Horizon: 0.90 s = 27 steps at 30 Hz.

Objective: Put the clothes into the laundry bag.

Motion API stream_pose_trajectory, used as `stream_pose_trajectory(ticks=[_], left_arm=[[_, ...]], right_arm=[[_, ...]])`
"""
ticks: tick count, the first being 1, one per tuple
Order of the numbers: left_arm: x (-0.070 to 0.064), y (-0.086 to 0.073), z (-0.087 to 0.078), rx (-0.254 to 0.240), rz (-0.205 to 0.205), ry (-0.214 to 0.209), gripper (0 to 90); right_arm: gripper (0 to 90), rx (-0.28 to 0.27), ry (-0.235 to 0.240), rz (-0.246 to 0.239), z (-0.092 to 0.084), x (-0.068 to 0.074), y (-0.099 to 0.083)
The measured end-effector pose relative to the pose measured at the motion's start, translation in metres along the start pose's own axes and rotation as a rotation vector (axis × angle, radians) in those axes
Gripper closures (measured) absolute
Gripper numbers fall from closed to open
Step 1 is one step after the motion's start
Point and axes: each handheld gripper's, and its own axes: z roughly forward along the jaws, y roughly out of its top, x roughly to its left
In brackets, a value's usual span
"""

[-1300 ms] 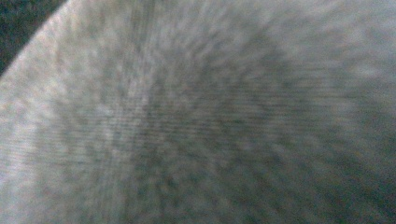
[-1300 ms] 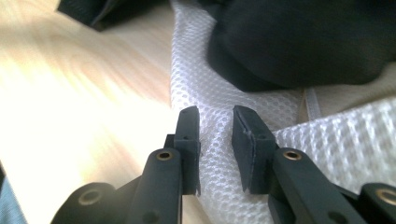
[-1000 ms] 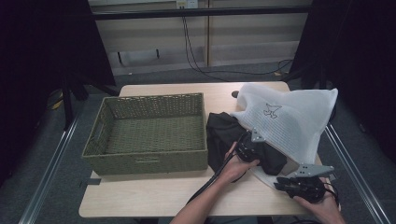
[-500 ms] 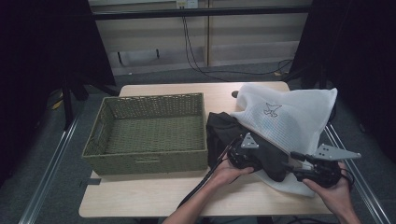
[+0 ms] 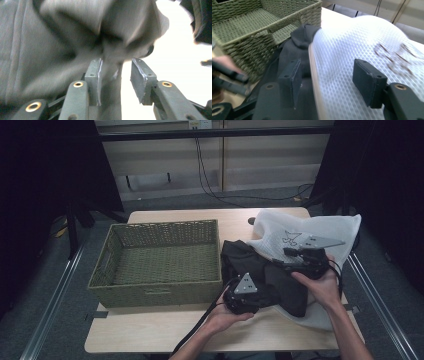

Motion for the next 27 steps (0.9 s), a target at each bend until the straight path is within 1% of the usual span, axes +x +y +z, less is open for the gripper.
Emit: stream_pose_trajectory(ticks=[1,2,3,4,5,6,7,8,9,10,11,12,13,14,15,16,17,18,19,20,21,22,23,24,26,27], left_arm=[[0.0,-0.004,0.0,0.004,-0.003,-0.029,57.4],[-0.002,-0.008,0.001,0.031,0.014,0.007,56.1],[-0.002,-0.012,0.003,0.053,0.026,0.025,53.7],[-0.001,-0.016,0.004,0.075,0.019,0.01,50.7],[0.0,-0.019,0.007,0.096,0.011,0.006,47.8],[-0.001,-0.022,0.01,0.126,0.02,0.007,43.7],[-0.003,-0.024,0.013,0.136,0.027,-0.001,40.8],[-0.004,-0.023,0.012,0.139,0.042,-0.003,38.5],[-0.004,-0.023,0.013,0.145,0.047,-0.009,38.4],[-0.001,-0.023,0.013,0.138,0.031,-0.009,38.5],[0.0,-0.022,0.013,0.144,0.026,0.002,43.6],[0.002,-0.023,0.013,0.126,0.015,0.012,50.9],[0.004,-0.022,0.012,0.135,0.011,0.025,57.8],[0.006,-0.022,0.013,0.122,-0.003,0.03,65.9],[0.006,-0.021,0.013,0.13,-0.018,0.054,74.7],[0.006,-0.021,0.015,0.119,-0.032,0.062,81.1],[0.005,-0.02,0.015,0.127,-0.031,0.073,86.1],[0.005,-0.019,0.016,0.124,-0.034,0.073,87.7],[0.006,-0.019,0.016,0.104,-0.04,0.061,88.4],[0.007,-0.018,0.016,0.079,-0.067,0.042,88.6],[0.008,-0.017,0.015,0.064,-0.086,0.028,88.8],[0.009,-0.016,0.013,0.037,-0.102,0.009,88.9],[0.01,-0.014,0.012,0.022,-0.099,-0.004,88.9],[0.01,-0.011,0.012,0.009,-0.105,0.0,89.0],[0.01,-0.005,0.012,-0.003,-0.104,-0.019,89.0],[0.009,0.0,0.014,-0.021,-0.114,-0.032,89.0]], right_arm=[[39.5,0.011,0.005,-0.002,0.005,0.0,0.001],[39.7,0.026,-0.003,-0.007,0.011,0.001,0.001],[40.4,0.042,-0.012,-0.017,0.016,0.002,0.0],[42.4,0.052,-0.019,-0.008,0.019,0.001,-0.002],[46.2,0.055,-0.02,0.002,0.021,0.0,-0.004],[51.1,0.067,-0.026,-0.004,0.022,0.0,-0.007],[55.5,0.077,-0.043,-0.006,0.023,0.0,-0.009],[58.5,0.084,-0.052,-0.008,0.023,0.0,-0.011],[60.7,0.097,-0.058,-0.008,0.023,-0.001,-0.013],[62.6,0.102,-0.061,-0.003,0.023,-0.001,-0.015],[63.7,0.115,-0.065,-0.002,0.024,-0.002,-0.017],[65.5,0.122,-0.062,-0.004,0.025,-0.003,-0.018],[70.2,0.13,-0.062,0.008,0.025,-0.003,-0.019],[74.9,0.132,-0.049,0.005,0.026,-0.004,-0.021],[78.1,0.135,-0.052,0.013,0.027,-0.003,-0.022],[82.0,0.131,-0.037,0.023,0.027,-0.004,-0.022],[84.4,0.125,-0.022,0.034,0.027,-0.004,-0.022],[85.4,0.114,-0.018,0.044,0.025,-0.004,-0.021],[86.3,0.103,0.0,0.044,0.023,-0.004,-0.019],[86.6,0.095,0.011,0.048,0.021,-0.004,-0.017],[86.8,0.076,0.016,0.044,0.018,-0.003,-0.013],[87.0,0.072,0.024,0.048,0.015,-0.002,-0.011],[87.1,0.061,0.035,0.046,0.012,-0.001,-0.009],[87.2,0.05,0.043,0.046,0.009,0.0,-0.006],[87.2,0.03,0.067,0.045,0.004,0.003,-0.001],[87.3,0.025,0.07,0.039,0.003,0.004,0.0]])
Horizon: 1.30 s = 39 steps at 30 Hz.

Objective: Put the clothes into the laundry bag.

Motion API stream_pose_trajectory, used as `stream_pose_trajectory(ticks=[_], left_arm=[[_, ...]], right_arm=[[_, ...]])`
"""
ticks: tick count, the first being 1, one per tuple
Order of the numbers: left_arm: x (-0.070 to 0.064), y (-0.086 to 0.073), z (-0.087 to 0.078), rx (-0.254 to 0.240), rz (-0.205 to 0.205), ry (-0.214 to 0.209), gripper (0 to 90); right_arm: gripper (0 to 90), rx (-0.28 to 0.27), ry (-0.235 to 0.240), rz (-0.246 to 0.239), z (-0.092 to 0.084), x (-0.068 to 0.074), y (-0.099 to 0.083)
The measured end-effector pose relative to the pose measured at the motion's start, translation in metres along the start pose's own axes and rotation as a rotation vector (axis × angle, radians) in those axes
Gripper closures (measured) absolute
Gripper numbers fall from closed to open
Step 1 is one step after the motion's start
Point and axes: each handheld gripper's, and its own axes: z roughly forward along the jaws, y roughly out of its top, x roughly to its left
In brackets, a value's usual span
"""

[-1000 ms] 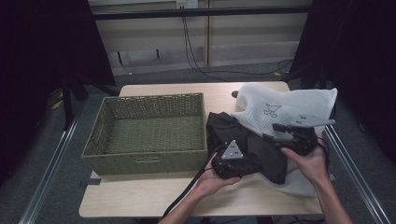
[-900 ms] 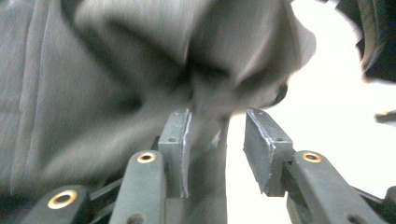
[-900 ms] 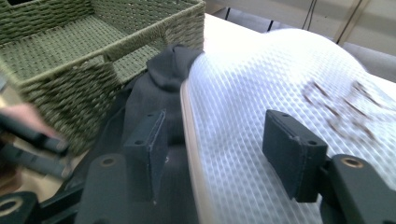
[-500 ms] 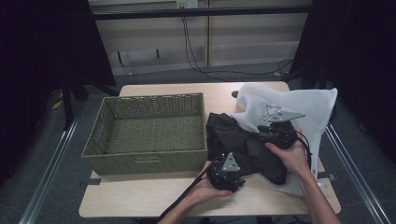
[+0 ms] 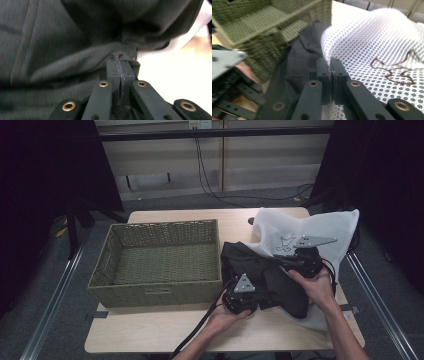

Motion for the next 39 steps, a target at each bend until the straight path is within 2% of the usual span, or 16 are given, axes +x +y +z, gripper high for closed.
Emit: stream_pose_trajectory(ticks=[5,6,9,12,14,16,17,21,24,27,28,31,33,34,36,39], left_arm=[[-0.001,0.013,0.008,-0.027,-0.013,-0.013,89.0],[0.0,0.015,0.009,-0.038,-0.034,-0.024,89.0],[0.0,0.025,0.011,-0.072,-0.045,-0.023,89.0],[-0.001,0.034,0.012,-0.086,-0.025,-0.015,89.1],[-0.001,0.039,0.012,-0.109,-0.033,-0.006,89.1],[0.0,0.046,0.011,-0.129,-0.048,-0.023,89.1],[-0.002,0.05,0.01,-0.132,-0.038,-0.009,89.1],[-0.009,0.071,0.003,-0.164,0.0,-0.007,89.1],[-0.012,0.087,-0.005,-0.193,0.015,0.01,89.1],[-0.01,0.096,-0.008,-0.212,-0.006,0.032,89.1],[-0.011,0.097,-0.007,-0.223,-0.014,0.054,89.1],[-0.004,0.093,0.002,-0.197,-0.05,0.103,89.1],[0.003,0.086,0.009,-0.178,-0.104,0.1,89.0],[0.005,0.082,0.012,-0.176,-0.114,0.096,89.0],[0.006,0.075,0.018,-0.151,-0.106,0.119,88.8],[0.009,0.067,0.025,-0.12,-0.095,0.142,88.3]], right_arm=[[87.3,-0.01,0.037,-0.003,-0.003,0.006,0.001],[87.3,-0.016,0.043,0.004,-0.003,0.006,0.001],[87.4,-0.061,0.086,0.023,-0.009,0.009,0.004],[87.5,-0.087,0.104,0.003,-0.017,0.016,0.013],[87.5,-0.092,0.11,-0.009,-0.022,0.02,0.019],[87.5,-0.106,0.116,-0.016,-0.027,0.023,0.024],[87.5,-0.123,0.118,-0.017,-0.03,0.024,0.027],[87.6,-0.186,0.134,-0.011,-0.046,0.03,0.044],[87.6,-0.197,0.124,-0.026,-0.058,0.036,0.053],[87.7,-0.203,0.12,-0.017,-0.065,0.039,0.056],[87.7,-0.212,0.131,-0.002,-0.066,0.039,0.055],[87.7,-0.201,0.132,0.008,-0.064,0.04,0.05],[87.7,-0.173,0.134,0.026,-0.058,0.039,0.04],[87.7,-0.16,0.133,0.034,-0.056,0.036,0.034],[87.7,-0.158,0.146,0.058,-0.052,0.032,0.023],[87.8,-0.112,0.137,0.077,-0.044,0.028,0.002]])
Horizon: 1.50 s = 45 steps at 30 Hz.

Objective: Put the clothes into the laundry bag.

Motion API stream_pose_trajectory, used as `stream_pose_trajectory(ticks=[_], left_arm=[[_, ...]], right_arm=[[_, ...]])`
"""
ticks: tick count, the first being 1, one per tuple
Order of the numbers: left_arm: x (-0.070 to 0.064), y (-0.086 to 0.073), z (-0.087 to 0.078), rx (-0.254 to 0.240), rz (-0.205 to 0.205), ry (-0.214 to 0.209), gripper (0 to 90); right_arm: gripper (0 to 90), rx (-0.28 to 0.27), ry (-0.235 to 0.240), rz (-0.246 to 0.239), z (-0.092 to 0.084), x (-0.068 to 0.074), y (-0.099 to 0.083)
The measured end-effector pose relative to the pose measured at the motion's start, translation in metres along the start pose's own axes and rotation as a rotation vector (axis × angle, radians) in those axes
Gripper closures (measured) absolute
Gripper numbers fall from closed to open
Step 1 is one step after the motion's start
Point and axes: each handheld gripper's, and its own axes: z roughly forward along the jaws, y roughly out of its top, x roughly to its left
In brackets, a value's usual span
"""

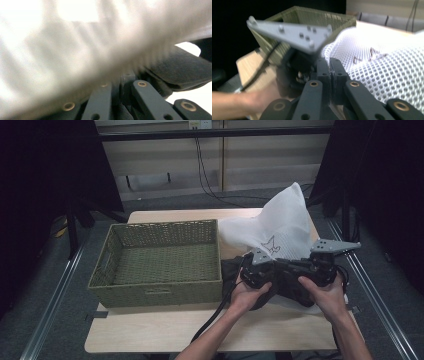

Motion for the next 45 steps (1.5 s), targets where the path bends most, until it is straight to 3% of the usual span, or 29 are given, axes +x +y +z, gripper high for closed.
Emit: stream_pose_trajectory(ticks=[6,10,11,14,16,17,18,22,24,26,29,30,34,35,37,42,45], left_arm=[[0.004,-0.017,0.005,0.053,0.034,0.0,84.8],[0.001,-0.022,0.002,0.057,0.047,-0.04,78.7],[0.0,-0.022,-0.001,0.062,0.063,-0.032,76.5],[-0.005,-0.024,-0.015,0.034,0.062,-0.077,68.3],[-0.011,-0.027,-0.027,0.016,0.081,-0.113,62.3],[-0.015,-0.03,-0.037,0.011,0.112,-0.123,60.2],[-0.017,-0.032,-0.041,0.009,0.11,-0.13,57.1],[-0.018,-0.045,-0.065,0.032,0.13,-0.146,47.9],[-0.013,-0.051,-0.074,0.03,0.12,-0.126,44.7],[-0.005,-0.062,-0.084,0.049,0.116,-0.133,43.7],[-0.003,-0.074,-0.089,0.095,0.142,-0.063,41.8],[-0.002,-0.077,-0.089,0.105,0.133,-0.075,41.5],[0.0,-0.086,-0.093,0.137,0.168,-0.058,36.4],[0.0,-0.089,-0.093,0.166,0.174,-0.035,35.5],[0.002,-0.094,-0.096,0.183,0.196,-0.042,33.4],[0.012,-0.103,-0.101,0.185,0.15,-0.027,33.2],[0.011,-0.104,-0.096,0.244,0.199,-0.007,30.4]], right_arm=[[87.1,0.108,-0.03,0.007,0.008,-0.015,-0.035],[86.0,0.143,-0.021,0.012,0.016,-0.023,-0.051],[85.8,0.144,-0.018,0.014,0.016,-0.024,-0.052],[85.6,0.131,-0.013,0.014,0.015,-0.026,-0.052],[85.6,0.13,-0.014,0.017,0.015,-0.027,-0.052],[85.5,0.131,-0.015,0.02,0.015,-0.027,-0.052],[85.4,0.134,-0.014,0.013,0.015,-0.027,-0.052],[85.3,0.132,-0.018,0.009,0.015,-0.026,-0.052],[85.3,0.133,-0.02,0.008,0.014,-0.026,-0.051],[85.4,0.134,-0.024,0.0,0.013,-0.026,-0.051],[85.8,0.13,-0.038,0.0,0.011,-0.027,-0.05],[85.8,0.129,-0.037,0.004,0.01,-0.028,-0.05],[85.9,0.13,-0.045,0.001,0.007,-0.028,-0.05],[85.9,0.131,-0.044,0.001,0.007,-0.028,-0.05],[85.9,0.129,-0.041,0.003,0.006,-0.029,-0.05],[85.8,0.132,-0.042,0.0,0.006,-0.029,-0.05],[85.9,0.135,-0.044,0.0,0.005,-0.029,-0.049]])
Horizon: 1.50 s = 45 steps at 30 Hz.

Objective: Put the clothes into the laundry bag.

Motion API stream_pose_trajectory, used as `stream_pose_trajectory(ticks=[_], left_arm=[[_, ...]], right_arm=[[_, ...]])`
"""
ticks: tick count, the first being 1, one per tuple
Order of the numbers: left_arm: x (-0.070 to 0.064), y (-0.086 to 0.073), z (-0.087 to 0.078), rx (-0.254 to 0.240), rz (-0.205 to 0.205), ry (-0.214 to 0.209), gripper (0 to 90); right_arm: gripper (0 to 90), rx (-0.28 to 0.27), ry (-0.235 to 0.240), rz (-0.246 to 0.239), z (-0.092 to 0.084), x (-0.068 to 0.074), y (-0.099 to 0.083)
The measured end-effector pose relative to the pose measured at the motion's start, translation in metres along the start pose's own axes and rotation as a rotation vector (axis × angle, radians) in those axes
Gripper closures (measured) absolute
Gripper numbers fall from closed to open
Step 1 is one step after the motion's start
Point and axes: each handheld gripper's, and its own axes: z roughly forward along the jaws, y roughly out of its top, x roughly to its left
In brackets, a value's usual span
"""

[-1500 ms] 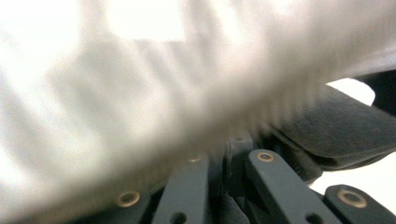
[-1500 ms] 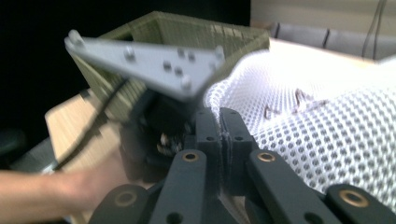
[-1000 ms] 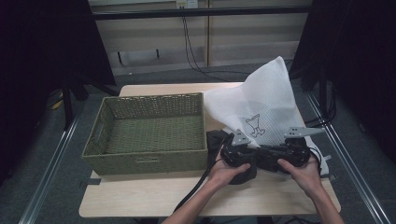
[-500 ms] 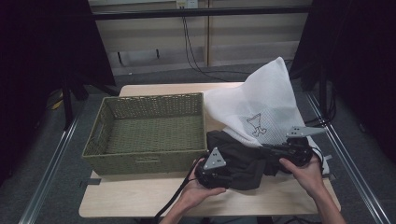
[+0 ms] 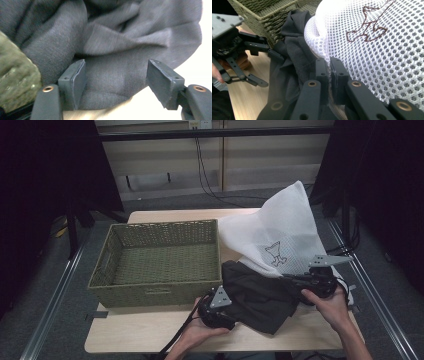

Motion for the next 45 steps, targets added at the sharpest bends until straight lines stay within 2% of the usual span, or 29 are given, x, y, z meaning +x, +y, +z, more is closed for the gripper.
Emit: stream_pose_trajectory(ticks=[1,3,4,5,8,9,10,11,12,13,14,15,16,17,20,22,28,30,33,34,36,39,41,42,44,45], left_arm=[[-0.001,0.001,0.003,0.003,-0.002,-0.014,27.8],[-0.003,0.003,0.008,0.061,0.032,0.006,25.1],[-0.004,0.001,0.012,0.066,0.032,-0.02,22.7],[-0.004,0.0,0.013,0.058,0.023,-0.02,19.3],[-0.003,0.001,0.014,0.052,0.019,-0.027,20.0],[-0.002,0.002,0.014,0.043,0.018,-0.027,23.5],[0.001,0.002,0.014,0.023,0.009,-0.019,37.4],[0.003,0.003,0.013,0.033,0.012,-0.004,51.4],[0.006,0.003,0.014,0.018,0.019,0.006,59.0],[0.002,0.006,0.016,0.032,0.045,0.067,70.0],[-0.001,0.008,0.017,0.039,0.07,0.089,81.0],[-0.006,0.012,0.02,0.058,0.094,0.124,85.1],[-0.007,0.014,0.022,0.055,0.097,0.127,86.4],[-0.007,0.015,0.023,0.053,0.081,0.113,86.9],[-0.003,0.02,0.023,-0.006,0.009,0.058,87.2],[-0.003,0.028,0.022,-0.065,-0.038,0.015,87.3],[0.0,0.059,0.019,-0.186,-0.107,-0.05,87.4],[0.0,0.069,0.02,-0.201,-0.093,-0.05,87.4],[0.003,0.084,0.019,-0.225,-0.102,-0.065,87.4],[0.004,0.089,0.018,-0.234,-0.105,-0.063,87.4],[0.006,0.101,0.014,-0.261,-0.113,-0.088,87.4],[0.005,0.12,0.006,-0.298,-0.088,-0.09,87.5],[0.004,0.13,0.002,-0.326,-0.095,-0.105,87.5],[0.002,0.137,-0.001,-0.331,-0.087,-0.086,87.5],[0.002,0.147,-0.003,-0.354,-0.079,-0.101,87.5],[0.0,0.152,-0.004,-0.361,-0.086,-0.095,87.5]], right_arm=[[85.9,-0.002,-0.002,-0.001,-0.001,0.0,0.0],[85.9,-0.005,-0.003,0.001,-0.003,-0.001,0.0],[85.9,-0.005,-0.002,0.004,-0.003,-0.001,0.0],[85.9,-0.006,-0.003,0.003,-0.004,0.0,0.0],[85.9,-0.007,-0.003,0.001,-0.004,0.0,0.0],[86.0,-0.007,0.001,0.0,-0.003,0.0,0.0],[86.1,-0.007,0.003,0.001,-0.003,0.0,0.0],[86.1,-0.006,0.003,0.0,-0.003,0.0,0.001],[86.1,-0.006,0.004,-0.003,-0.003,0.001,0.002],[86.2,-0.007,0.005,-0.004,-0.003,0.002,0.003],[86.3,-0.01,0.007,-0.006,-0.003,0.003,0.004],[86.4,-0.012,0.009,-0.006,-0.003,0.003,0.005],[86.5,-0.014,0.012,-0.009,-0.003,0.003,0.007],[86.6,-0.016,0.013,-0.01,-0.003,0.004,0.009],[87.1,-0.039,0.03,-0.019,-0.004,0.008,0.017],[87.3,-0.059,0.033,-0.028,-0.006,0.012,0.025],[87.6,-0.113,0.042,-0.081,-0.015,0.028,0.054],[87.7,-0.131,0.043,-0.087,-0.017,0.031,0.062],[87.8,-0.164,0.045,-0.099,-0.021,0.036,0.077],[87.8,-0.168,0.043,-0.108,-0.022,0.038,0.081],[87.9,-0.179,0.038,-0.116,-0.025,0.041,0.089],[88.0,-0.202,0.044,-0.135,-0.03,0.048,0.1],[88.0,-0.219,0.055,-0.149,-0.034,0.052,0.106],[88.0,-0.223,0.056,-0.159,-0.036,0.055,0.108],[88.1,-0.243,0.068,-0.166,-0.04,0.059,0.113],[88.1,-0.252,0.069,-0.174,-0.042,0.06,0.115]])
